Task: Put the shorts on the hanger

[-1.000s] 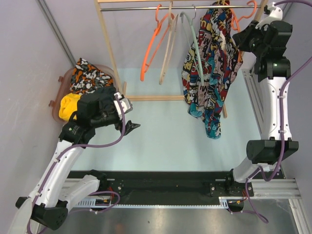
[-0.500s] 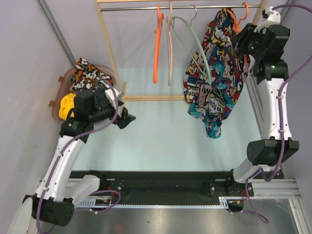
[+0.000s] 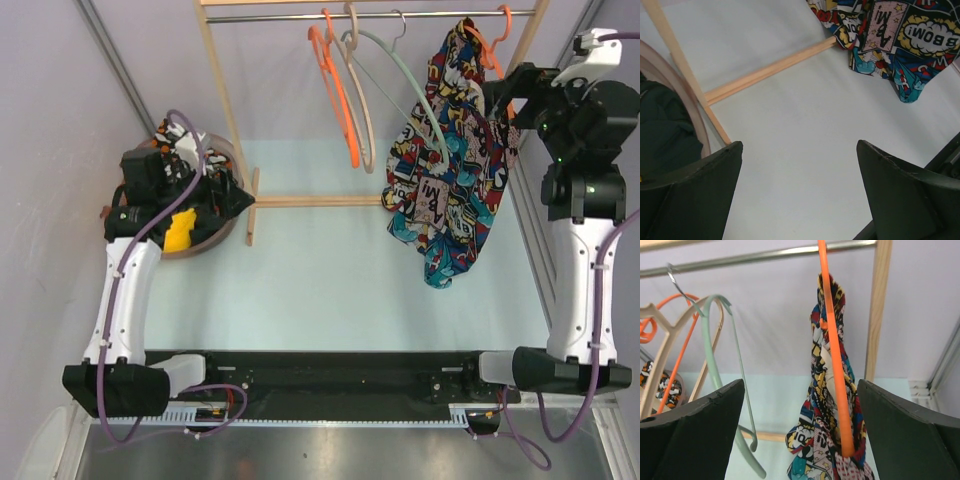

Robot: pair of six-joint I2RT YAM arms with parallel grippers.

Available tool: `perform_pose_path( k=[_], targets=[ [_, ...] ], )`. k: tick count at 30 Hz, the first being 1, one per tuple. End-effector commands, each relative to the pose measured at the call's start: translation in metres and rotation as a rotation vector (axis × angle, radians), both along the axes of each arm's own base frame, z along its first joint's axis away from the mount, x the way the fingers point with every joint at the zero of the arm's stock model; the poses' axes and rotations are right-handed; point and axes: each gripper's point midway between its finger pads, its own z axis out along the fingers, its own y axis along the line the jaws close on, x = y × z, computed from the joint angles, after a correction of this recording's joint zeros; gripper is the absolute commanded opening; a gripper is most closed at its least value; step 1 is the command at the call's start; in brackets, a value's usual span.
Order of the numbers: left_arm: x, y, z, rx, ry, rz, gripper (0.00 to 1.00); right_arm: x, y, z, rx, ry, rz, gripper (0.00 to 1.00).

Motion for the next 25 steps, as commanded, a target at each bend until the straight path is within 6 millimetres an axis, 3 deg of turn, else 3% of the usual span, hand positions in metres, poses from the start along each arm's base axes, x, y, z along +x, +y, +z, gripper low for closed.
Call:
perform_pose_path(
  k=[1, 5, 6, 8, 9, 10, 15, 19, 25],
  targets=[
    [0.005, 0.026, 0.009, 0.016, 0.048, 0.095, 1.00, -0.031, -0.004, 0.031, -0.071, -0.105, -0.012, 1.00],
    [0.009, 0.045, 0.011, 0.026, 0.052, 0.166, 1.00, -0.054, 0.014, 0.017, -0.105, -0.085, 0.086, 1.00],
    [0.009, 0.049, 0.010, 0.027, 0.052, 0.180, 1.00, -0.068, 0.017, 0.017, -0.111, -0.094, 0.100, 1.00],
    [0.008, 0.059, 0.008, 0.026, 0.051, 0.212, 1.00, -0.072, 0.023, -0.006, -0.115, -0.046, 0.139, 1.00],
    [0.006, 0.062, 0.001, 0.027, 0.069, 0.216, 1.00, -0.088, 0.031, -0.009, -0.125, -0.048, 0.176, 1.00],
    [0.005, 0.068, -0.003, 0.036, 0.074, 0.230, 1.00, -0.089, 0.035, -0.029, -0.126, -0.003, 0.208, 1.00],
    [-0.003, 0.088, -0.040, 0.094, 0.136, 0.289, 1.00, -0.120, 0.048, -0.093, -0.153, 0.166, 0.293, 1.00],
    [-0.011, 0.104, -0.058, 0.128, 0.150, 0.312, 1.00, -0.135, 0.045, -0.125, -0.174, 0.237, 0.285, 1.00],
    [-0.018, 0.114, -0.070, 0.182, 0.160, 0.336, 1.00, -0.149, 0.051, -0.170, -0.174, 0.343, 0.343, 1.00]
  ],
)
